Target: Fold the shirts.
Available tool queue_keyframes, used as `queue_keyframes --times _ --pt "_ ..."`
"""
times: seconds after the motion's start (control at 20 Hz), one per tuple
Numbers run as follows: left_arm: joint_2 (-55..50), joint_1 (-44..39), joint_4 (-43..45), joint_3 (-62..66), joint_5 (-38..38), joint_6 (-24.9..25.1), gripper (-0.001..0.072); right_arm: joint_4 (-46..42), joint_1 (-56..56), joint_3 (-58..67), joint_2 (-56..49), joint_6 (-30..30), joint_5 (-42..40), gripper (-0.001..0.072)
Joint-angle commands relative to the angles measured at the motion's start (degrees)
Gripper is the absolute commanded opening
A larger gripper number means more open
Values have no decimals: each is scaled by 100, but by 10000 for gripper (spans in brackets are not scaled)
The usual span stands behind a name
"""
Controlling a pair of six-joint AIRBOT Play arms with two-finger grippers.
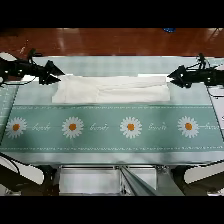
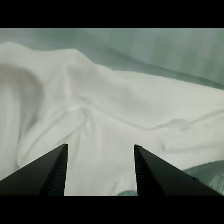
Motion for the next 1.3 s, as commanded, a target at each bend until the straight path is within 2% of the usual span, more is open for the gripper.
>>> queue_keyframes --times 0.0,0.05,0.15,0.2,0.35,0.45,0.55,0.7,0.85,1.05,1.1,1.15,1.2,1.25 --pt "431 398 409 197 -1145 -275 479 -463 -623 120 404 133 715 410" --pt "691 433 859 197 -1296 -275 449 -767 -782 111 573 225 721 410" --pt "1390 404 1895 76 -1357 -223 449 -1246 -1019 -76 881 398 553 410" --pt "1775 380 2070 -127 -1189 -107 449 -1320 -1075 -280 988 439 382 410" --pt "3237 101 2041 -1502 -424 144 483 -1093 -970 -1113 1043 461 -289 410" --pt "4210 -291 2039 -2743 262 151 504 -601 -798 -1578 966 372 -774 410" --pt "4889 -717 2041 -3803 901 136 504 -24 -584 -1606 671 81 -817 410" --pt "5080 -1145 2015 -4476 1178 17 504 581 -321 -1362 195 -70 -752 410" --pt "4970 -1338 1998 -4509 1259 -57 503 540 -35 -1008 -240 306 -693 410" --pt "4953 -1351 1801 -4509 1360 -55 503 520 452 -520 -680 363 -520 409" --pt "4953 -1351 1801 -4507 1405 -55 503 520 584 -385 -750 420 -509 382" --pt "4946 -1351 1801 -4507 1447 -55 503 518 682 -249 -793 407 -476 223" --pt "4942 -1351 1801 -4507 1449 -55 502 518 769 -107 -789 190 -431 23" --pt "4935 -1351 1801 -4507 1447 -42 495 507 798 87 -782 136 -175 20"
